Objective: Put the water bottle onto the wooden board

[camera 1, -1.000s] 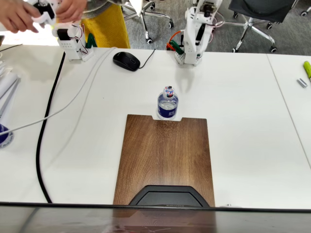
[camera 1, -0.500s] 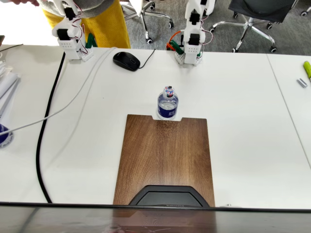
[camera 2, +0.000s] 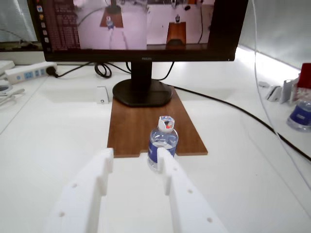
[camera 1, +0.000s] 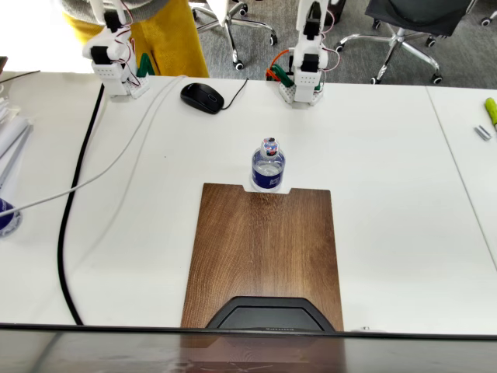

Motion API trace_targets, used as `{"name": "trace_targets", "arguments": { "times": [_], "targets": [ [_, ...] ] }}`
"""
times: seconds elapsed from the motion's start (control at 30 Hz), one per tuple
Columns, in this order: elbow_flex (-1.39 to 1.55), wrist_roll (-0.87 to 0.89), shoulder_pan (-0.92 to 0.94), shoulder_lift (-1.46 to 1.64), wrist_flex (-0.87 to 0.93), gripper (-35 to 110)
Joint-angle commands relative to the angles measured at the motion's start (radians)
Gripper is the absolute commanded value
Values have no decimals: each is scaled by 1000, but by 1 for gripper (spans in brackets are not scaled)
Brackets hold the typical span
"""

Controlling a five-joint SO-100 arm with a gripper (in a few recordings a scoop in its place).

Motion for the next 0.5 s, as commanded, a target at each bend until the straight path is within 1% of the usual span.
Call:
{"name": "trace_targets", "arguments": {
  "times": [0.0, 0.23, 0.4, 0.47],
  "targets": [
    [-44, 6, 26, 9, 25, 13],
    [15, 3, 173, 9, 26, 14],
    [57, -11, 196, 8, 26, 15],
    [84, 15, 198, 8, 28, 14]
  ]
}}
